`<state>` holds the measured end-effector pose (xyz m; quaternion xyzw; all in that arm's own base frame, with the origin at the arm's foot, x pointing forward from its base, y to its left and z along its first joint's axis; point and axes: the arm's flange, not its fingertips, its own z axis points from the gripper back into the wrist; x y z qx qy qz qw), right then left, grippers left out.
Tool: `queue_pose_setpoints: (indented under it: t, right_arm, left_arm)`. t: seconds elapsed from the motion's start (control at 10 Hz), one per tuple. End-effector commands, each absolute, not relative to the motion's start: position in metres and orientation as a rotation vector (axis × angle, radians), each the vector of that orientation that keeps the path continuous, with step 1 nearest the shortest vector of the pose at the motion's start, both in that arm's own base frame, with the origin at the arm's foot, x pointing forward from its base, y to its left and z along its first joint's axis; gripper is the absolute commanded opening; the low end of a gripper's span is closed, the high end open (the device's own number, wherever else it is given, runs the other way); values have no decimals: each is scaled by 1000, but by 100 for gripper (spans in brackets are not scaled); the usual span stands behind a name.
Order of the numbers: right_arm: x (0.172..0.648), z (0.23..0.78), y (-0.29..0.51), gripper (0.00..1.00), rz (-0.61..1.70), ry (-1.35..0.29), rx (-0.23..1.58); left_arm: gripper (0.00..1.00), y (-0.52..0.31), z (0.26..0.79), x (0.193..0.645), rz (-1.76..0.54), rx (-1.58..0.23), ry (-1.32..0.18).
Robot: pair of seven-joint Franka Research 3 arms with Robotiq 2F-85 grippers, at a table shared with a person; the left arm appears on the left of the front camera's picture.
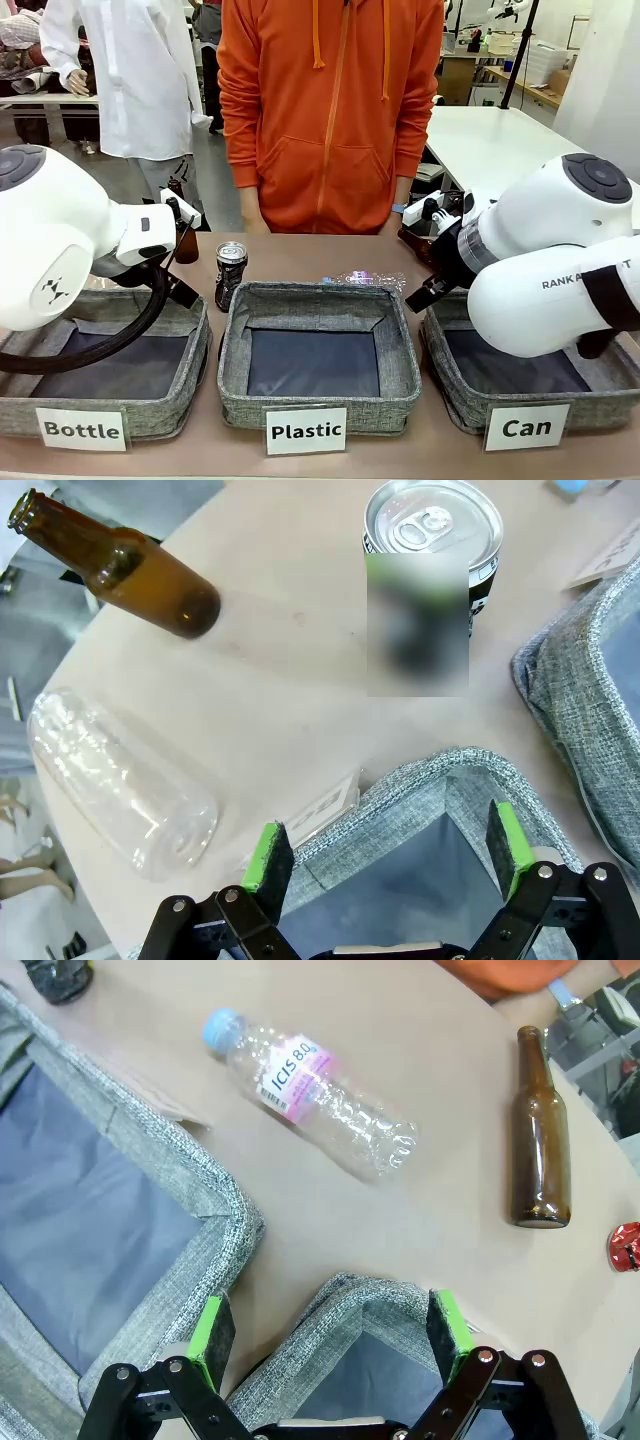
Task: Sort the can waste into the basket.
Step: Pick up the can waste from the table and place it in the right Fabric basket.
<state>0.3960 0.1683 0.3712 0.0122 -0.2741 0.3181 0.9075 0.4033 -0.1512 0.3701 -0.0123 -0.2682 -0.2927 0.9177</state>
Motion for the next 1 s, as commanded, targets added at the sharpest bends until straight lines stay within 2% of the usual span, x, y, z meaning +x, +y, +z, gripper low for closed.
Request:
queue_pose_setpoints:
  t: [0.0, 0.3, 0.4, 0.5, 0.6, 0.9]
  right_arm:
    - [396, 371, 168, 100, 656, -566, 26]
    - [396, 371, 168, 100, 657, -566, 25]
    - [393, 389, 164, 100, 666, -525, 106]
    - [387, 422, 155, 100, 595, -469, 213]
    - [374, 467, 140, 100, 439, -376, 292]
    - [312, 552, 55, 100, 227, -385, 588]
  left_arm:
    - [100, -151, 370, 403, -603, -25, -552]
    - [100, -151, 370, 403, -603, -25, -552]
    - [100, -151, 370, 403, -602, -25, -552]
    - [100, -138, 401, 388, -592, -148, -578]
    - [100, -120, 445, 365, -542, -253, -461]
    - [100, -26, 509, 303, -556, -622, -363]
